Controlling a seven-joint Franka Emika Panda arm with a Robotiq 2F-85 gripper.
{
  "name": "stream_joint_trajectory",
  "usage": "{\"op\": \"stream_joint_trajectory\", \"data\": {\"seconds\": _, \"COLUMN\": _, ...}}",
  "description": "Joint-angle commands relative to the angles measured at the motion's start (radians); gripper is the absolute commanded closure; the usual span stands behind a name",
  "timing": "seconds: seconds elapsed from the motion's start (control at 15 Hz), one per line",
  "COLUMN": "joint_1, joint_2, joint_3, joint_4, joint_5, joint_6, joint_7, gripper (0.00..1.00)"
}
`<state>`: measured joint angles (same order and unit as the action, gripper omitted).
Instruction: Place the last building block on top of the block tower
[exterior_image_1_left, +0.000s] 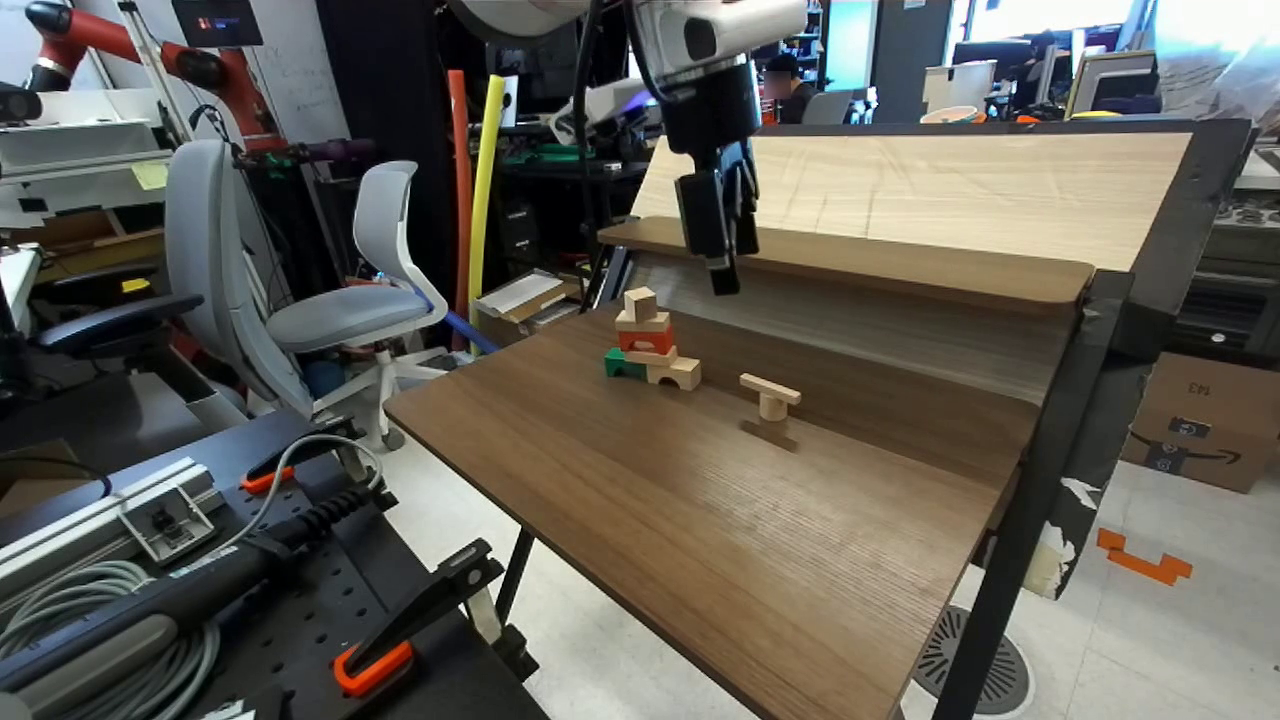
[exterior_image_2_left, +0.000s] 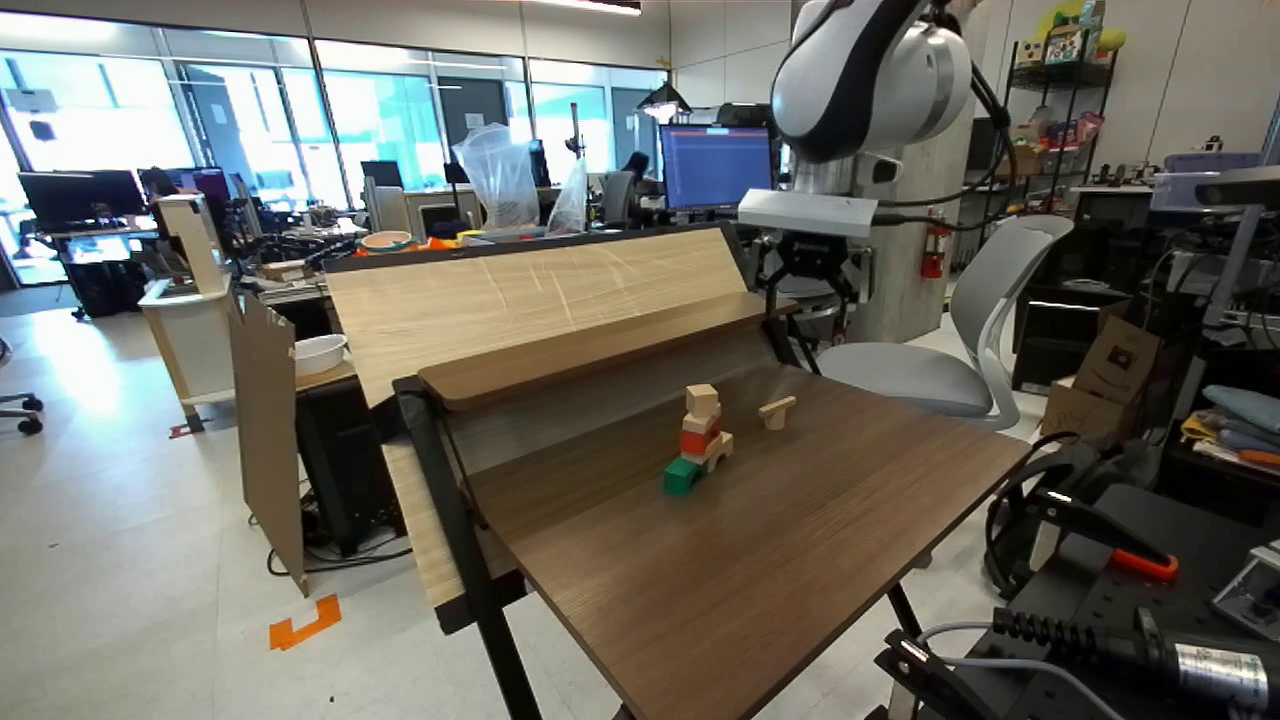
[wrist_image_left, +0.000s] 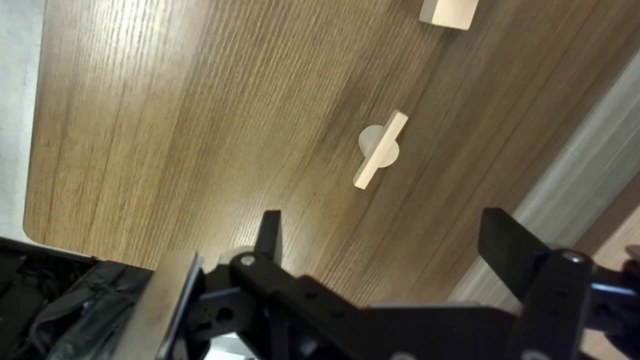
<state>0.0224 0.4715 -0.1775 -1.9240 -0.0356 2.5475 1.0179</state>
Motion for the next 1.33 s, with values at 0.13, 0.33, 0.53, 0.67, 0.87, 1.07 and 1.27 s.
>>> {"op": "stream_joint_trajectory", "data": {"seconds": 0.13, "joint_1": 0.042, "joint_2": 0.199, "joint_3": -0.062, "joint_4": 0.2, "joint_5": 0.02, "joint_6": -0.041, "joint_7": 0.269, "gripper": 0.0}}
{"op": "stream_joint_trajectory", "data": {"seconds": 0.33, "joint_1": 0.044, "joint_2": 0.272, "joint_3": -0.07, "joint_4": 0.271, "joint_5": 0.03, "joint_6": -0.053, "joint_7": 0.383, "gripper": 0.0}}
{"op": "stream_joint_trajectory", "data": {"seconds": 0.53, "joint_1": 0.028, "joint_2": 0.326, "joint_3": -0.051, "joint_4": 0.339, "joint_5": 0.057, "joint_6": -0.113, "joint_7": 0.459, "gripper": 0.0}}
{"op": "stream_joint_trajectory", "data": {"seconds": 0.67, "joint_1": 0.014, "joint_2": 0.358, "joint_3": -0.034, "joint_4": 0.386, "joint_5": 0.077, "joint_6": -0.186, "joint_7": 0.481, "gripper": 0.0}}
{"op": "stream_joint_trajectory", "data": {"seconds": 0.87, "joint_1": 0.004, "joint_2": 0.407, "joint_3": -0.024, "joint_4": 0.449, "joint_5": 0.093, "joint_6": -0.249, "joint_7": 0.503, "gripper": 0.0}}
{"op": "stream_joint_trajectory", "data": {"seconds": 1.07, "joint_1": 0.0, "joint_2": 0.461, "joint_3": -0.024, "joint_4": 0.508, "joint_5": 0.086, "joint_6": -0.235, "joint_7": 0.515, "gripper": 0.0}}
{"op": "stream_joint_trajectory", "data": {"seconds": 1.27, "joint_1": -0.009, "joint_2": 0.508, "joint_3": -0.019, "joint_4": 0.564, "joint_5": 0.091, "joint_6": -0.222, "joint_7": 0.519, "gripper": 0.0}}
